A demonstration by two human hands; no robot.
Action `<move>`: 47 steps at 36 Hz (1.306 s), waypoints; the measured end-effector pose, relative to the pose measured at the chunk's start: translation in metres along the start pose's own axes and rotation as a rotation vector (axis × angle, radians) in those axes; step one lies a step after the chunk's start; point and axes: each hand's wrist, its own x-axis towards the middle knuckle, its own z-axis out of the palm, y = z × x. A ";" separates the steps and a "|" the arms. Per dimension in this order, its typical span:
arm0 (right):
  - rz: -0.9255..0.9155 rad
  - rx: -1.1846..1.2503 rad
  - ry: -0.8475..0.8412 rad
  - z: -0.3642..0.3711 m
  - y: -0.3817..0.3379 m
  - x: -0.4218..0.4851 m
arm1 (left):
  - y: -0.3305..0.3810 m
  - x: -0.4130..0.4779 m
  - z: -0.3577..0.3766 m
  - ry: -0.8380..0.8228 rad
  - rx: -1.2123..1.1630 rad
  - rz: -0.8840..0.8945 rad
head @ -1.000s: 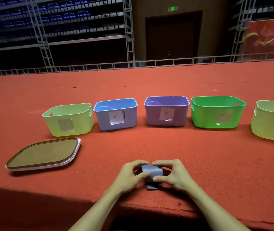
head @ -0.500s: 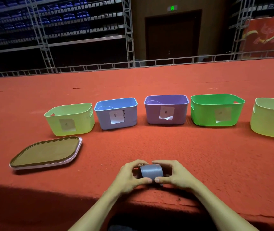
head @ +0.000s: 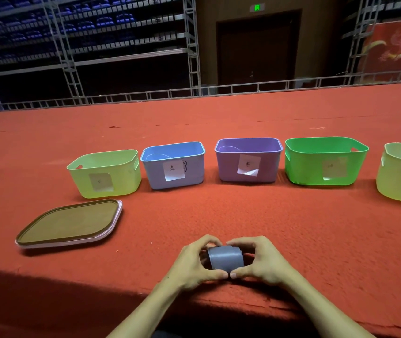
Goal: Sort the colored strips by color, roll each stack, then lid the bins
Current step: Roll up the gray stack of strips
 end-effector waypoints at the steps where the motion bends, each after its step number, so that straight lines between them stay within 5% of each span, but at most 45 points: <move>1: -0.001 0.002 -0.002 0.000 -0.001 0.000 | 0.001 -0.001 0.000 -0.001 0.004 0.003; 16: -0.028 0.127 0.081 0.005 -0.013 0.051 | -0.015 0.030 -0.031 0.115 -0.218 -0.030; 47: -0.312 0.222 0.043 0.128 -0.179 0.421 | -0.162 0.163 -0.362 0.408 -0.163 -0.024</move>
